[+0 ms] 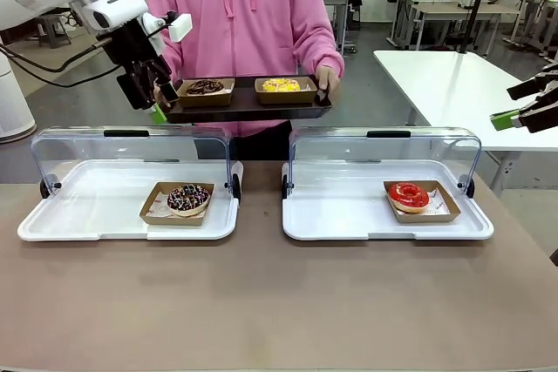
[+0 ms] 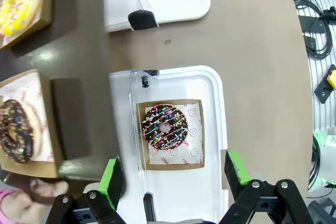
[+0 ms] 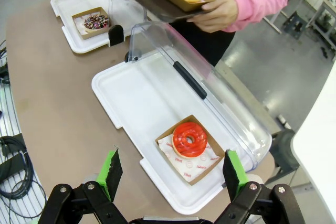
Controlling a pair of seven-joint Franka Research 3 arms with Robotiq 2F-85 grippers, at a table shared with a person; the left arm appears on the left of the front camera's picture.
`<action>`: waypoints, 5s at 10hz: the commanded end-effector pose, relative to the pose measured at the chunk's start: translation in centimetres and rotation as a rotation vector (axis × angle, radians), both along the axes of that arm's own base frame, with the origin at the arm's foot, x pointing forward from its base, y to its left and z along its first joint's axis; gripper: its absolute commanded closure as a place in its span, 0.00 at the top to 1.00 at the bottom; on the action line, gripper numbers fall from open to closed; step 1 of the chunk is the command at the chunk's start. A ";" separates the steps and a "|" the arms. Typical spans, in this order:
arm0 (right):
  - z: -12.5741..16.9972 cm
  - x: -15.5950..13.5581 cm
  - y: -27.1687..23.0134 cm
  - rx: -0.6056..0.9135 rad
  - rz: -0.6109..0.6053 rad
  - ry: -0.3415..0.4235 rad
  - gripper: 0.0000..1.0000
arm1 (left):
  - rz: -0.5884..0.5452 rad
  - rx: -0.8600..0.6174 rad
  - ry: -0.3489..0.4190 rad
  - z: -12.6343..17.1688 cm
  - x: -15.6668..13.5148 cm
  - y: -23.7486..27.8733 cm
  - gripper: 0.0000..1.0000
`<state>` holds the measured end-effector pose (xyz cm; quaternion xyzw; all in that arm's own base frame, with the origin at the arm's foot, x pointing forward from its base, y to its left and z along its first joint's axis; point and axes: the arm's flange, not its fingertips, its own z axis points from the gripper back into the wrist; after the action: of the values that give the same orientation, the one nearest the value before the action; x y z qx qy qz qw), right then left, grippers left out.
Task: Provide the desired donut to the person.
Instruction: Place the picked Paper togo box onto the Handle tray extended by the person.
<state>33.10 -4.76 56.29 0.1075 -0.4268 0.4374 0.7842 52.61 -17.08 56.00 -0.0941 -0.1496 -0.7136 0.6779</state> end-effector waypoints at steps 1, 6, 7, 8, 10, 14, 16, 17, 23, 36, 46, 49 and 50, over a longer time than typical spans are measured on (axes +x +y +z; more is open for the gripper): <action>-0.1 0.1 0.0 -0.005 -0.003 0.004 1.00 | 0.001 0.007 -0.011 0.0 0.2 -0.1 1.00; -0.1 0.1 0.0 -0.005 -0.003 0.004 1.00 | 0.001 0.007 -0.011 0.0 0.2 -0.1 1.00; -0.1 0.1 0.0 -0.005 -0.003 0.004 1.00 | 0.001 0.007 -0.011 0.0 0.2 -0.1 1.00; -0.1 0.1 0.0 -0.005 -0.003 0.004 1.00 | 0.001 0.007 -0.011 0.0 0.2 -0.1 1.00; -0.1 0.1 0.0 -0.005 -0.003 0.004 1.00 | 0.001 0.007 -0.011 0.0 0.2 -0.1 1.00; -0.1 0.1 0.0 -0.005 -0.003 0.004 1.00 | 0.001 0.007 -0.011 0.0 0.2 -0.1 1.00; -0.1 0.1 0.0 -0.005 -0.003 0.004 1.00 | 0.001 0.007 -0.011 0.0 0.2 -0.1 1.00; -0.1 0.1 0.0 -0.005 -0.003 0.004 1.00 | 0.001 0.007 -0.011 0.0 0.2 -0.1 1.00; -0.1 0.1 0.0 -0.005 -0.003 0.004 1.00 | 0.174 -0.354 0.022 1.0 -12.7 14.7 1.00; -0.1 0.1 0.0 -0.005 -0.003 0.004 1.00 | 0.374 -0.600 -0.222 -3.8 -21.4 31.9 1.00; -0.1 0.1 0.0 -0.005 -0.003 0.004 1.00 | 0.378 -0.616 -0.217 -3.5 -21.1 31.9 1.00; -0.1 0.1 0.0 -0.005 -0.003 0.004 1.00 | 0.378 -0.616 -0.217 -3.5 -21.1 31.9 1.00; -0.1 0.1 0.0 -0.005 -0.003 0.004 1.00 | 0.378 -0.616 -0.217 -3.5 -21.1 31.9 1.00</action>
<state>33.10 -4.82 56.28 0.1079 -0.4270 0.4368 0.7843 31.60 14.82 52.41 -0.1872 -0.4360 -0.5027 0.7226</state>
